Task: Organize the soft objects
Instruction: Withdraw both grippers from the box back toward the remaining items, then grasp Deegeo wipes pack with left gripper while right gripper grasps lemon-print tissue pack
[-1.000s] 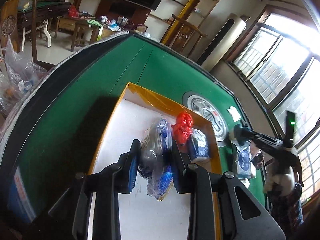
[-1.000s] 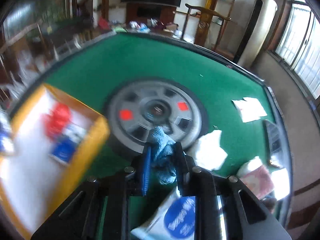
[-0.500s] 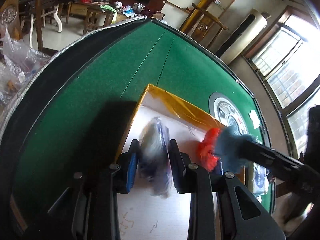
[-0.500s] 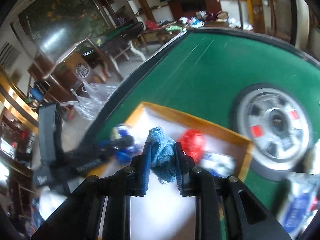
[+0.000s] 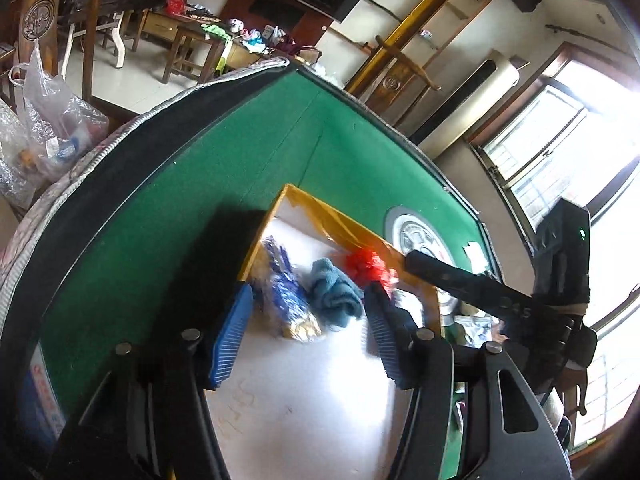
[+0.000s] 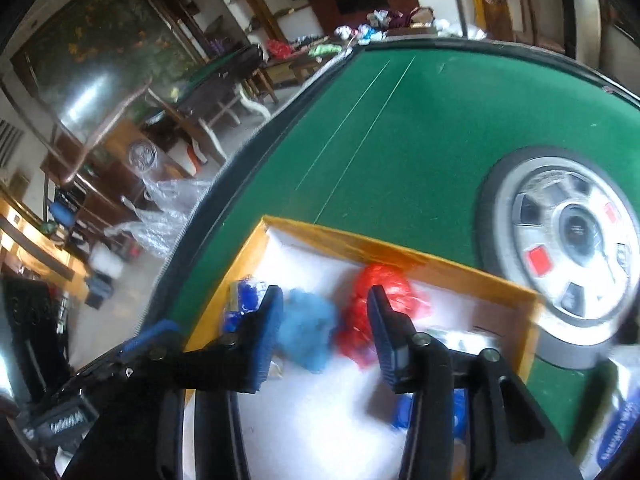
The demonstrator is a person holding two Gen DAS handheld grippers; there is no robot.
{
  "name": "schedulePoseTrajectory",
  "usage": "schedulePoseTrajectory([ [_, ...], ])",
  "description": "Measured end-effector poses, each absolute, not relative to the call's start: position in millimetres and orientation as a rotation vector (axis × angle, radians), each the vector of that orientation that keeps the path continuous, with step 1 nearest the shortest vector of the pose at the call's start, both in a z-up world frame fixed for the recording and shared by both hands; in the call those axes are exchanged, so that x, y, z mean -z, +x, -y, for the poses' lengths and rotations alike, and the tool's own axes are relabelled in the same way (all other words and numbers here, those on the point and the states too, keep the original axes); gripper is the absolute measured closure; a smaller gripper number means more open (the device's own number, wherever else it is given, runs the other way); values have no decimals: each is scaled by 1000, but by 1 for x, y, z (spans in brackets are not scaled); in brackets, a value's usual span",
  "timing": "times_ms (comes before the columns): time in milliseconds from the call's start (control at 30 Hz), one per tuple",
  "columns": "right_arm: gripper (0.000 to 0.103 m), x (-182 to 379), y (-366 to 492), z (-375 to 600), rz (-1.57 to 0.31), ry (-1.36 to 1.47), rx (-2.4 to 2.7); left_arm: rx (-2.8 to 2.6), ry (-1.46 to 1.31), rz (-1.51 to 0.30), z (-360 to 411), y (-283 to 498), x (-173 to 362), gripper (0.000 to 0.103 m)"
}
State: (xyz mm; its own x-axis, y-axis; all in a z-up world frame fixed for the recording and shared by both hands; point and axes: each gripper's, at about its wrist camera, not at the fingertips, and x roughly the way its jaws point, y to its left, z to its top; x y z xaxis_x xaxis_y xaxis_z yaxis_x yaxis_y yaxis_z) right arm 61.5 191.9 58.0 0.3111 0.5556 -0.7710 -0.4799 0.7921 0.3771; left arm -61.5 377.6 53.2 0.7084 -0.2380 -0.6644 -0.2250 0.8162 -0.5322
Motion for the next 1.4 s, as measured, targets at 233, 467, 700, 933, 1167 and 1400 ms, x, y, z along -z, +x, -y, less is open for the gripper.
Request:
schedulePoseTrajectory([
  [233, 51, -94, 35, -100, -915, 71, -594, 87, -641, -819, -346, -74, -60, 42],
  [467, 44, -98, 15, 43, -857, 162, -369, 226, -645, -844, -274, -92, -68, 34],
  [700, 44, -65, -3, 133, -899, 281, -268, 314, -620, -889, -204, -114, -55, 30],
  [933, 44, -48, -10, 175, -840, 392, -208, 400, -559, -972, -150, -113, -47, 30],
  [1167, 44, -28, -9, 181, -851, 433, -205, 385, -520, -987, -135, -108, -48, 30],
  [1400, 29, -22, 5, 152, -914, 335, -141, 336, -475, -984, -123, -85, -55, 30],
])
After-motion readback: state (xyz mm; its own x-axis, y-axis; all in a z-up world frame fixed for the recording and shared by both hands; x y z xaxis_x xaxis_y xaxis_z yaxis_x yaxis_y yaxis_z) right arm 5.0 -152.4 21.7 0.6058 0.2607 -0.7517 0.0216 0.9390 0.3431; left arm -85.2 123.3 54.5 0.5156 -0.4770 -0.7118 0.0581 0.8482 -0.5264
